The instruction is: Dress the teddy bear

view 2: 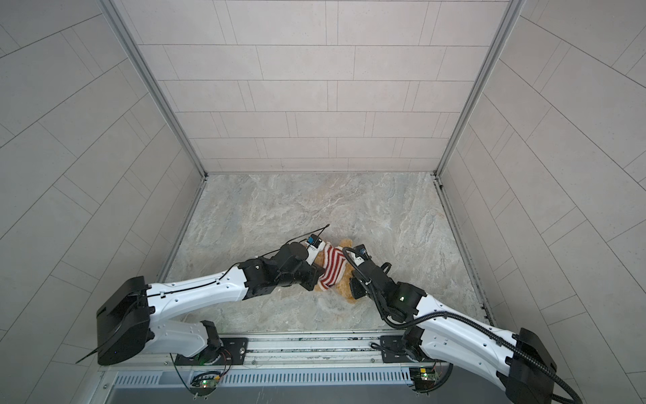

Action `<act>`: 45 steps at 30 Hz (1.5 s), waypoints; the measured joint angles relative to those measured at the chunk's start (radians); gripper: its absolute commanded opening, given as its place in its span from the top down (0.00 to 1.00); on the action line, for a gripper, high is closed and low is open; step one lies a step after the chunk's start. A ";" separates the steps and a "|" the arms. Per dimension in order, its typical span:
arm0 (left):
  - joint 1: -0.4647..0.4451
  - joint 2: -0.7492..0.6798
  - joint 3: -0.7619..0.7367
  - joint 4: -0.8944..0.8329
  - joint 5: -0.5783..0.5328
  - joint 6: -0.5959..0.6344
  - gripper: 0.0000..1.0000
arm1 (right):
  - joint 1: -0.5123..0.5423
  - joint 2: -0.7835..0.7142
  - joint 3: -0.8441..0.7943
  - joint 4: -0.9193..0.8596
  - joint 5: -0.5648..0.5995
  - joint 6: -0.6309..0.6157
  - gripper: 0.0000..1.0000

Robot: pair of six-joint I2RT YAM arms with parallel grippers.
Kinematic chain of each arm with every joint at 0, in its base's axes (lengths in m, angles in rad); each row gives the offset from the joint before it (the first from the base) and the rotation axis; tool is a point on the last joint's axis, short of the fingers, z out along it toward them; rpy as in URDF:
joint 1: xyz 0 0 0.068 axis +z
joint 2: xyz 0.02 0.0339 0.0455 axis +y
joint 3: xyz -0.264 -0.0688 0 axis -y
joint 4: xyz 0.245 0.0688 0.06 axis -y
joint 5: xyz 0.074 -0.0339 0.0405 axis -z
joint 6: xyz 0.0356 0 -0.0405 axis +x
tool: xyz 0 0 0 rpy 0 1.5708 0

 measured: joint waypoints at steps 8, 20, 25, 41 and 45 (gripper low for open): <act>0.139 -0.175 -0.129 0.023 0.079 -0.040 1.00 | -0.005 -0.087 -0.017 -0.020 0.018 0.002 1.00; 0.179 -0.170 -0.145 0.062 0.146 -0.053 1.00 | -0.012 -0.084 -0.019 -0.020 0.017 0.000 1.00; 0.179 -0.122 -0.156 0.092 0.153 -0.062 1.00 | -0.015 -0.052 -0.019 -0.004 0.010 -0.004 1.00; 0.179 -0.151 -0.162 0.070 0.119 -0.051 0.79 | -0.014 -0.034 -0.012 0.063 -0.050 -0.066 1.00; 0.180 -0.198 -0.168 0.035 0.117 -0.039 0.73 | -0.012 -0.040 0.002 0.071 -0.063 -0.117 1.00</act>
